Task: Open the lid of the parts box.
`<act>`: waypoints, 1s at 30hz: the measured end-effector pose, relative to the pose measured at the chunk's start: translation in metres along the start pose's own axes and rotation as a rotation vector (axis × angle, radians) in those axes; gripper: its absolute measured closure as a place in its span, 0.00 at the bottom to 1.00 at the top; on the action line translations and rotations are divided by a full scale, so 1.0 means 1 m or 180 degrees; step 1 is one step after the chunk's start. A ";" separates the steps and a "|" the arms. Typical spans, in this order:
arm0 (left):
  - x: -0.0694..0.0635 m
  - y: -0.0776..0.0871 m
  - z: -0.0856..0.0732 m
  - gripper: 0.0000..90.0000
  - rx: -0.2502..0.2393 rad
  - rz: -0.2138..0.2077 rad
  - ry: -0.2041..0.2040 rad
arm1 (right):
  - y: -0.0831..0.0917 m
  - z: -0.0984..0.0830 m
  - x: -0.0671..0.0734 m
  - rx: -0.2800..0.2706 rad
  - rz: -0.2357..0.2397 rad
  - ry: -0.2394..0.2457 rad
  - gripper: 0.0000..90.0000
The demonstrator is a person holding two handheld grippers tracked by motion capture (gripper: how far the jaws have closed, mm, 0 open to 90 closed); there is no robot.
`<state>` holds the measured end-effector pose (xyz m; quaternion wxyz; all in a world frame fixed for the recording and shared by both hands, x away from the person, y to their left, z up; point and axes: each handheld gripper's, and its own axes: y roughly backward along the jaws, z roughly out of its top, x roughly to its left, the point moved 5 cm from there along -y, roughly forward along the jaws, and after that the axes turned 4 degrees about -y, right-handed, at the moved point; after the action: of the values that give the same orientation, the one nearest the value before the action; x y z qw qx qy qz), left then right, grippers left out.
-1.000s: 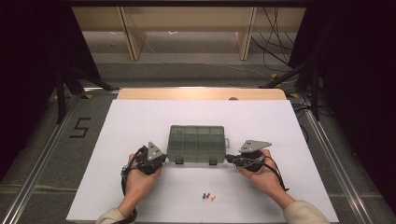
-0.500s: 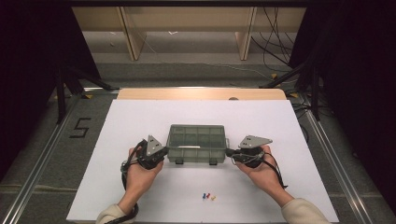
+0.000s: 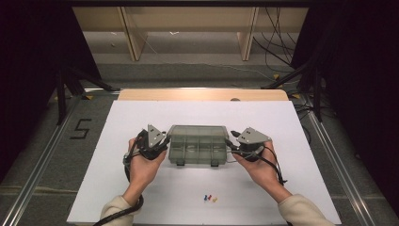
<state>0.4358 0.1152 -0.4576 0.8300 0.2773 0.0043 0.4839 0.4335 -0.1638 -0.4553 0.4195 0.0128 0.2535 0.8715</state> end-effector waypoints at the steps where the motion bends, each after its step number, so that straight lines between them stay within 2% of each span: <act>1: 0.002 0.000 0.003 0.81 -0.0014 0.0012 -0.0039 | 0.000 0.002 -0.001 -0.0005 0.0002 0.0009 0.69; 2: 0.002 -0.002 0.007 0.82 -0.0063 0.0004 -0.0014 | -0.001 0.005 -0.002 -0.0052 -0.0034 0.0017 0.70; 3: 0.003 -0.003 0.010 0.83 -0.0076 0.0010 -0.0069 | -0.002 0.007 -0.003 -0.0069 -0.0042 0.0029 0.72; 4: 0.003 -0.003 0.010 0.85 -0.0076 0.0010 -0.0069 | -0.002 0.007 -0.003 -0.0069 -0.0042 0.0029 0.72; 5: 0.006 -0.005 0.015 0.86 -0.0106 0.0035 -0.0108 | -0.002 0.011 -0.005 -0.0117 -0.0092 0.0010 0.76; 10: 0.013 -0.012 0.026 0.89 -0.0165 0.0064 -0.0159 | -0.006 0.020 -0.012 -0.0166 -0.0135 0.0023 0.79; 15: 0.018 -0.019 0.030 0.90 -0.0192 0.0060 -0.0139 | -0.011 0.027 -0.018 -0.0204 -0.0202 0.0034 0.86; 18: 0.022 -0.023 0.034 0.90 -0.0223 0.0056 -0.0110 | -0.014 0.031 -0.023 -0.0209 -0.0271 -0.0013 0.91; 23: 0.024 -0.026 0.037 0.90 -0.0226 0.0046 -0.0086 | -0.017 0.033 -0.026 -0.0210 -0.0287 -0.0082 0.92; 30: 0.030 -0.033 0.039 0.90 -0.0229 0.0028 0.0053 | -0.022 0.038 -0.032 -0.0222 -0.0281 -0.0178 0.92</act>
<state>0.4889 0.1092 -0.4321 0.8373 0.2433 -0.0075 0.4897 0.4792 -0.1590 -0.4262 0.4647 0.0113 0.2114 0.8598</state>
